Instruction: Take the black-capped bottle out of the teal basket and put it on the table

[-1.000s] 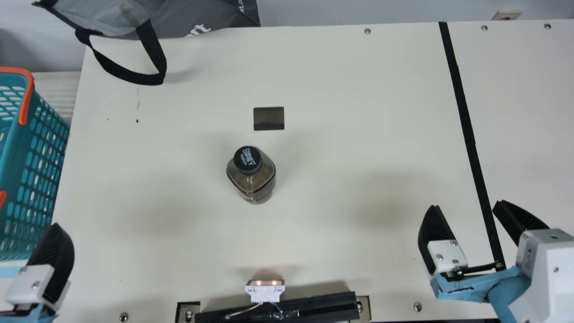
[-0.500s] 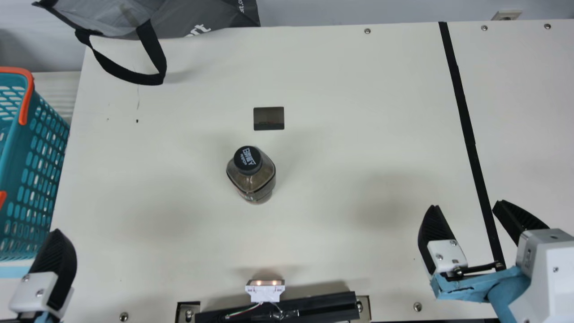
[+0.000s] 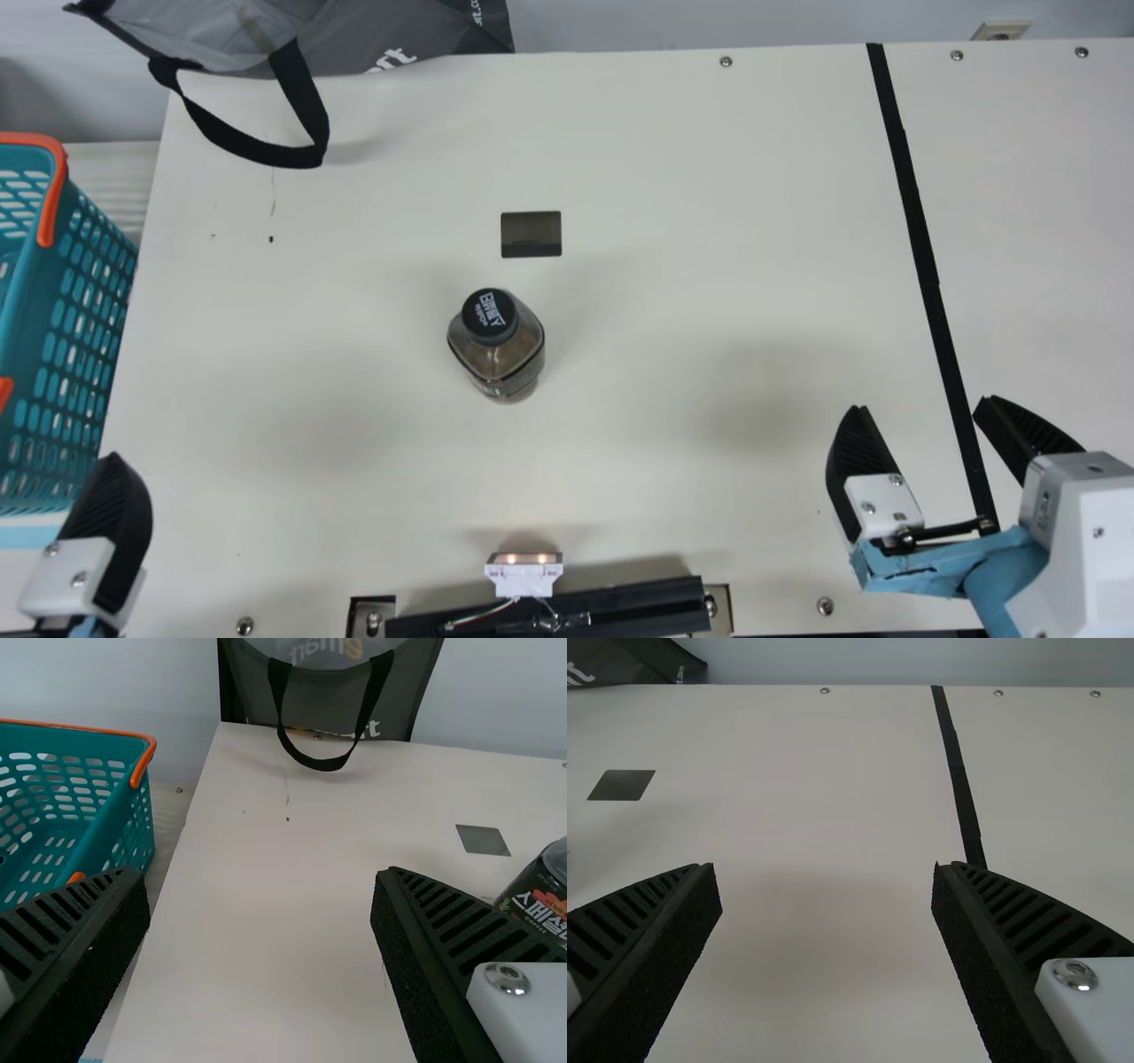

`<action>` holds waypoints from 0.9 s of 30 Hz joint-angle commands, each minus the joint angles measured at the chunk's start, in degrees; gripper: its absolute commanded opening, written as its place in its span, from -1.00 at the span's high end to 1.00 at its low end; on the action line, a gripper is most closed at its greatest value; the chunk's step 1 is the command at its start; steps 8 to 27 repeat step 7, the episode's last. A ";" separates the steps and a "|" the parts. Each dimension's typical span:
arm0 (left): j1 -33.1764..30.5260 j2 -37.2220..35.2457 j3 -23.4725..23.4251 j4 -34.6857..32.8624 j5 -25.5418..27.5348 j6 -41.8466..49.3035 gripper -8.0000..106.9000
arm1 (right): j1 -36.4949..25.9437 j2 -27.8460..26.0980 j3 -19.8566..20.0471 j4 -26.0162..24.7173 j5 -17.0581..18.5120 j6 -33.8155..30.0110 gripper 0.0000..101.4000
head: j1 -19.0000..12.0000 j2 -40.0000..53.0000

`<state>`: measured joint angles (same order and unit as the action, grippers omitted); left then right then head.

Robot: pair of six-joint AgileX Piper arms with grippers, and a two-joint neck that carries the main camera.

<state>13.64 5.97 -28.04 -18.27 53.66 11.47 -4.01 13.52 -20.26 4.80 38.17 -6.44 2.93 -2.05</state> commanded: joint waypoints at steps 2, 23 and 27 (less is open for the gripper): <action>0.00 0.00 0.00 0.00 0.00 0.00 -1.00 | 0.00 0.00 0.00 0.00 0.00 0.00 -0.79 | -0.21 0.47; 0.00 0.00 0.00 0.00 0.00 0.00 -1.00 | 0.00 0.00 0.00 0.00 0.00 0.00 -0.79 | -0.21 0.47; 0.00 0.00 0.00 0.00 0.00 0.00 -1.00 | 0.00 0.00 0.00 0.00 0.00 0.00 -0.79 | -0.21 0.47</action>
